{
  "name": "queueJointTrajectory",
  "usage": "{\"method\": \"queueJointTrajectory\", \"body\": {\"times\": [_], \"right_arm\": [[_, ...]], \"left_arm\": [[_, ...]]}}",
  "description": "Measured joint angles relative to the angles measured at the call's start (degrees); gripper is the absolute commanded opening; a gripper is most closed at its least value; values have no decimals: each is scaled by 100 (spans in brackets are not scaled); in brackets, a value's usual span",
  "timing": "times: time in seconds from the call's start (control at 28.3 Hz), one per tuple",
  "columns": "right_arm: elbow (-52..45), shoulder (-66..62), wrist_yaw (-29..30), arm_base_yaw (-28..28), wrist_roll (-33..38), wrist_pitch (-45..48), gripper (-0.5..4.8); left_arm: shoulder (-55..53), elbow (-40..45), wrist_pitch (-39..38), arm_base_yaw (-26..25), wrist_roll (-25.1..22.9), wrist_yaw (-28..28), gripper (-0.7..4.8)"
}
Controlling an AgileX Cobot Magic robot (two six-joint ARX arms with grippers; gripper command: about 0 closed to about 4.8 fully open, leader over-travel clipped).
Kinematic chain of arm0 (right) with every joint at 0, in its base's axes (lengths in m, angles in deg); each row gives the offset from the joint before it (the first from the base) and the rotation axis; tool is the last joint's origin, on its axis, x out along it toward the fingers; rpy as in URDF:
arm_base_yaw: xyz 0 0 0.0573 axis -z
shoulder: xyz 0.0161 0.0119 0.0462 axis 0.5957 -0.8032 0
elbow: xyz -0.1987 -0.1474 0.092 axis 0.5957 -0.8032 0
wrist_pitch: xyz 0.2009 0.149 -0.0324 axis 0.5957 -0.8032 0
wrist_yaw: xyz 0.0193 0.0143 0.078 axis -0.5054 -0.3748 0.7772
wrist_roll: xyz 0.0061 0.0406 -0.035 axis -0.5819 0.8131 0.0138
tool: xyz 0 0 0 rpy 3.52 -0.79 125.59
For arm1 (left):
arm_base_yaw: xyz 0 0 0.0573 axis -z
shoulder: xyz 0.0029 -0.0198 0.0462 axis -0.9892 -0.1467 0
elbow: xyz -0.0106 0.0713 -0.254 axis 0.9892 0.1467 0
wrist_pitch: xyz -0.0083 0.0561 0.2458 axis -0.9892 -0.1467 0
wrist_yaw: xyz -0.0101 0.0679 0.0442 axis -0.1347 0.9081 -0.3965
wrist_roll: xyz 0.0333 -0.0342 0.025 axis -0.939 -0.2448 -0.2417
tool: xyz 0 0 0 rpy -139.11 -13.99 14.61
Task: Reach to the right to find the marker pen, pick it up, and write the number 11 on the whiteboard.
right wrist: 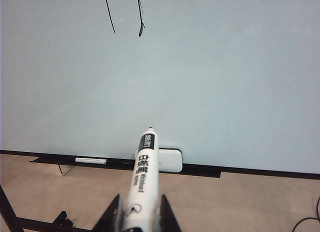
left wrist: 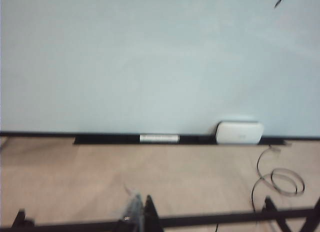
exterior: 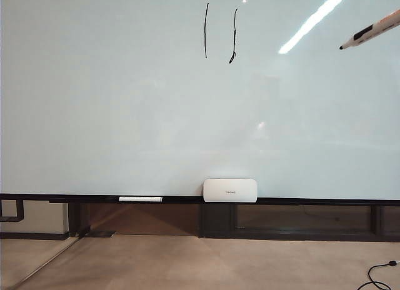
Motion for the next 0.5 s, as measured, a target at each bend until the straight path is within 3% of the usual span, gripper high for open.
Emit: {"method": "queueJointTrajectory", "body": {"times": [0.21,0.5], "right_arm": [[-81,457,13,-2,-63,-271,-4],[-275,999,37,2,-55,-678,-4]], "left_arm": [[22,76,-114,74,-96,22,-6],[17,389,-81,409,-122,-514,-6]]}}
